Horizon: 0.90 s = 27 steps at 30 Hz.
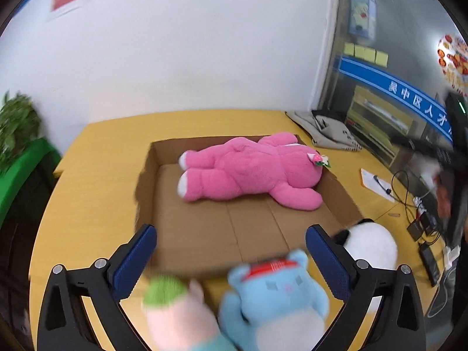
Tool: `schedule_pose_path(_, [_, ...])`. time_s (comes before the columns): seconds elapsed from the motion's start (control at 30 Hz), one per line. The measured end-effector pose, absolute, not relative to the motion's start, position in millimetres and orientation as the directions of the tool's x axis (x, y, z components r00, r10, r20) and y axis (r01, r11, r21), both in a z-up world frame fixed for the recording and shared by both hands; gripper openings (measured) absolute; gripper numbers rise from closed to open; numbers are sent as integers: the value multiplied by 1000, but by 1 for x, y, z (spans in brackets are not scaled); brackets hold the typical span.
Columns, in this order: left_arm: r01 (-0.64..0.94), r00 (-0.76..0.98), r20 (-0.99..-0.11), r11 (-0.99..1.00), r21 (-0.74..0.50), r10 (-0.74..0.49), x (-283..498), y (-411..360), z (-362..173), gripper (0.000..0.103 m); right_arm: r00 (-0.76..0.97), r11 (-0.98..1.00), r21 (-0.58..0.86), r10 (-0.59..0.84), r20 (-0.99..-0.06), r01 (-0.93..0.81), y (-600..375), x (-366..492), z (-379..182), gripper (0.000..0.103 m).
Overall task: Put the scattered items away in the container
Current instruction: 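Lower the pink bear into the box and open both grippers, then move both grippers back toward the white panda plush on the table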
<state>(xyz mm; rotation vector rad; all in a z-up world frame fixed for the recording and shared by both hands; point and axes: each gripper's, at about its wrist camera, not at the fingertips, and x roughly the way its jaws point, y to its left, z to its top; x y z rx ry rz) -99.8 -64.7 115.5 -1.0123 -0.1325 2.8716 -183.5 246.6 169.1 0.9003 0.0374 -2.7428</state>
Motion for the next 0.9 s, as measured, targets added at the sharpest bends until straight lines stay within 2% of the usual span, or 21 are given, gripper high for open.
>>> schedule_pose_path(0.13, [17,-803,-595,-998,-54,18,-43,-48,115,103,-775,-969,13,-206,-597,247,240,-103,131,85])
schedule_pose_path(0.27, [52,-804,-595,-997,-63,-4,-6,-29,100,103,-764,-971,64,-221,-606,230,232,-50,98,85])
schedule_pose_path(0.7, [-6,-761,-641,-988,-154,104,19,6,50,103,-758,-981,57,-179,-628,184,228,7,58,85])
schedule_pose_path(0.9, [-33,-744,-659,-991,-133,113,13,16,39,103,-756,-984,85,-174,-632,156,238,3,41,85])
